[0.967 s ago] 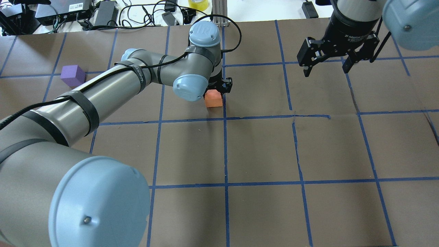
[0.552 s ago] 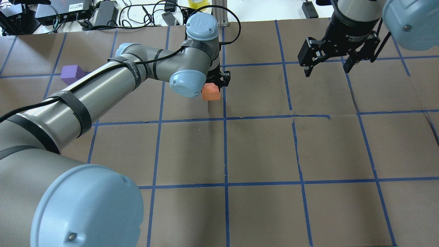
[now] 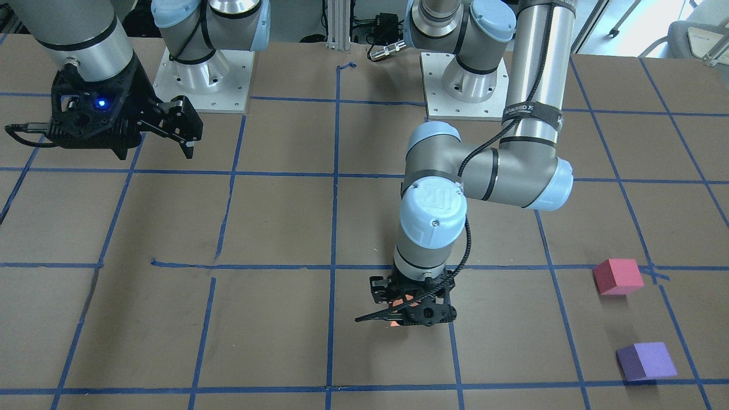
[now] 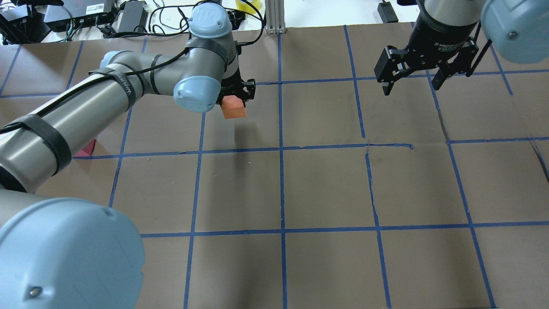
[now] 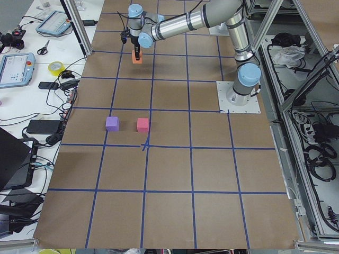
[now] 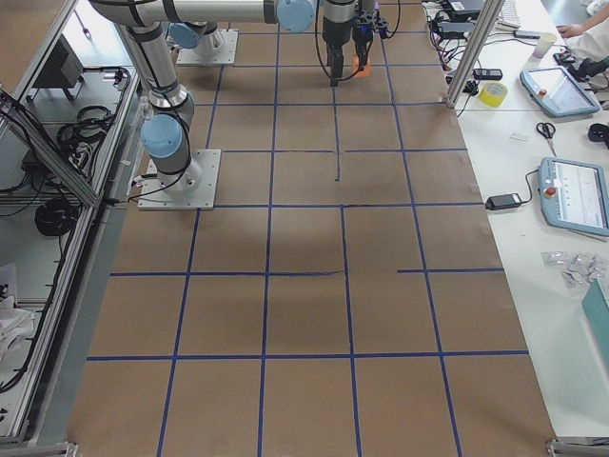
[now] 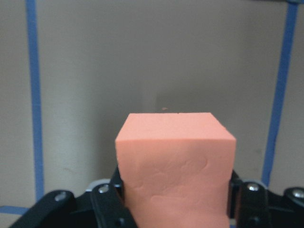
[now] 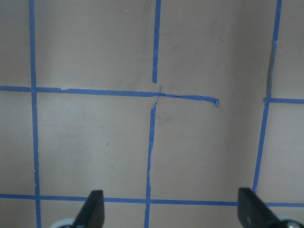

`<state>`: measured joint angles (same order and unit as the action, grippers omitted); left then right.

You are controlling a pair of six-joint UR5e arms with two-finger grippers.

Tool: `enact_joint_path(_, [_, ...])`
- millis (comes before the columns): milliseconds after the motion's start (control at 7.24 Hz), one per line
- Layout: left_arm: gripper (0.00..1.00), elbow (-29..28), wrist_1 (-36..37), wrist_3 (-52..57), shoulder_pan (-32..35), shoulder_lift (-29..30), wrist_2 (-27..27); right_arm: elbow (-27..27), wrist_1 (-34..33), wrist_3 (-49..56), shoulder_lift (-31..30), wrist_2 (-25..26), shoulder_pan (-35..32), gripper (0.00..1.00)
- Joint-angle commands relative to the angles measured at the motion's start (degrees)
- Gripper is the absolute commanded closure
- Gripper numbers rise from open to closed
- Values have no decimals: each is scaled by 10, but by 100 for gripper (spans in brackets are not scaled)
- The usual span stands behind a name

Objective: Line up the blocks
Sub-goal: 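Carry the orange cube with the left gripper toward the purple and pink cubes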

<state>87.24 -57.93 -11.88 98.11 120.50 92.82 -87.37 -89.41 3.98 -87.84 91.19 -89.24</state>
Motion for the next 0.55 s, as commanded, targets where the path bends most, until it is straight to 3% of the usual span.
enact_joint_path(0, [76,27,0,71,-85,-28,3,0,-6,0,-1,0,0,0])
enact_joint_path(276, [76,54,4,132,-132,-49,49,-1,-4,0,0,0,0,0])
enact_joint_path(414, [76,50,-2,139,-183,-55,47,0,-6,-1,-1,-1,0,0])
